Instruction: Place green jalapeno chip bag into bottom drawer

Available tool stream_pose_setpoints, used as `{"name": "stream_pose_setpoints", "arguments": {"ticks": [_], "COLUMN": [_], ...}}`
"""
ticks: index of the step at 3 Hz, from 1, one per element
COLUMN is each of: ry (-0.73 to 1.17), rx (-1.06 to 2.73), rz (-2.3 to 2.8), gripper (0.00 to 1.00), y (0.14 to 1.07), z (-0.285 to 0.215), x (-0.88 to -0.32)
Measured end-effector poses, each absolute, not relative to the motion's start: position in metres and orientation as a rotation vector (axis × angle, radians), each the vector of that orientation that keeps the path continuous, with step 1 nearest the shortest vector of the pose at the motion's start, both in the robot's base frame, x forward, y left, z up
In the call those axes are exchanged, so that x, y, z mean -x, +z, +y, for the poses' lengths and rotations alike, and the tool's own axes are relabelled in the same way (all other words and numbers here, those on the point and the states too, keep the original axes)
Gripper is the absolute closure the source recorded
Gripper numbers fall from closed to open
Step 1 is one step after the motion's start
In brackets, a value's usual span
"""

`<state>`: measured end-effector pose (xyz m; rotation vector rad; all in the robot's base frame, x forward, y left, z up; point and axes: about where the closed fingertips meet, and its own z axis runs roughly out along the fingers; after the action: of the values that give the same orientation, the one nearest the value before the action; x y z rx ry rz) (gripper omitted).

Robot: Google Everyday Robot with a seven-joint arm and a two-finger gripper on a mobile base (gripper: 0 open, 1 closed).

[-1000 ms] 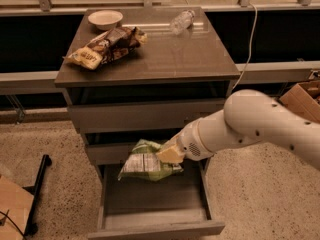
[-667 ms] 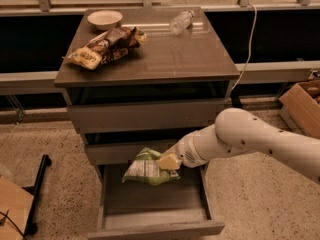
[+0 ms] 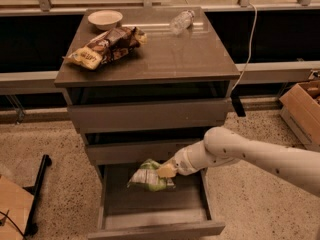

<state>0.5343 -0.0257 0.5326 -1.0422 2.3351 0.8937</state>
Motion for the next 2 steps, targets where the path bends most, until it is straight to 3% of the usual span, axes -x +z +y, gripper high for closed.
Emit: {"name": "stream_pose_setpoints", "arguments": {"ticks": [1, 2], "ry": [0.940, 0.940], "rx": [0.948, 0.948], "rz": [2.393, 2.393], "gripper": [1.00, 1.00], "y": [0.4473, 0.4472], "z": [-0.0325, -0.0325], "x": [-0.5438, -0.5438]}}
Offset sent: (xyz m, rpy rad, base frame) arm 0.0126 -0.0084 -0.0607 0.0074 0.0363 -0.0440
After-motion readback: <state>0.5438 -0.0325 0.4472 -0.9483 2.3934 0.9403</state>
